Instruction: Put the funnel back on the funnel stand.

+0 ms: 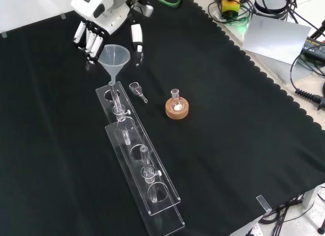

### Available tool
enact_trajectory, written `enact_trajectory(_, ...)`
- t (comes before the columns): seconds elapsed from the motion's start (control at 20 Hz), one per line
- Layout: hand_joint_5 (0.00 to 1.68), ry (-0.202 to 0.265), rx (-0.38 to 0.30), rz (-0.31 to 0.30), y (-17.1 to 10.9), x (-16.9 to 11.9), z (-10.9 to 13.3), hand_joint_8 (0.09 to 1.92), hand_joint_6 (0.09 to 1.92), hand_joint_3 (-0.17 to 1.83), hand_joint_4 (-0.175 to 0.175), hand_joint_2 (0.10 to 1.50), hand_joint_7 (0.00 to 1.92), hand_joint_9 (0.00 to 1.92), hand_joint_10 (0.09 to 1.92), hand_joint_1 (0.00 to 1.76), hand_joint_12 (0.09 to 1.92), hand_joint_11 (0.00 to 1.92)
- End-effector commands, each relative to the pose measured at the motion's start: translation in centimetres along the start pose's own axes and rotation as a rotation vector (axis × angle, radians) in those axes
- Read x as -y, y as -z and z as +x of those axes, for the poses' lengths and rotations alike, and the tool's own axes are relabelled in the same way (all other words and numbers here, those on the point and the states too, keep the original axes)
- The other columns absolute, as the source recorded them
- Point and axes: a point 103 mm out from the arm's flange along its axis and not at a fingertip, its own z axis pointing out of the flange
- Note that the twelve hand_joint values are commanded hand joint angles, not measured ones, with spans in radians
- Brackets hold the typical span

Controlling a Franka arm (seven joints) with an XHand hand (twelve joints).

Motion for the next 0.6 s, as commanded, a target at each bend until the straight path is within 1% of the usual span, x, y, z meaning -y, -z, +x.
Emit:
enact_trajectory(0.05, 0.55, 0.025, 0.004, 0.018, -0.6, -1.0, 0.0, 0.71, 0.28, 0.41, -0.053, 0.74, 0.66, 0.97, 0.52, 0.66, 1.32, 0.45)
enact_trajectory(0.1, 0.55, 0.026, 0.006, 0.021, -0.6, -1.1, 0.0, 0.71, 0.28, 0.41, -0.053, 0.74, 0.66, 0.97, 0.52, 0.66, 1.32, 0.45)
enact_trajectory(0.15, 0.55, 0.028, -0.004, 0.013, -0.8, -0.8, -0.9, 0.71, 0.28, 0.41, -0.053, 0.74, 0.66, 0.97, 0.52, 0.66, 1.32, 0.45)
enact_trajectory(0.2, 0.55, 0.026, 0.003, 0.018, -0.9, -0.8, -1.2, 0.71, 0.28, 0.41, -0.054, 0.74, 0.66, 0.97, 0.52, 0.66, 1.32, 0.45)
enact_trajectory(0.5, 0.54, 0.028, 0.040, 0.051, -1.3, -2.2, 0.0, 0.71, 0.29, 0.41, -0.054, 0.74, 0.66, 0.97, 0.52, 0.66, 1.32, 0.46)
enact_trajectory(0.6, 0.54, 0.027, 0.041, 0.058, -1.7, -2.4, 0.2, 0.71, 0.30, 0.41, -0.054, 0.74, 0.66, 0.97, 0.52, 0.66, 1.32, 0.46)
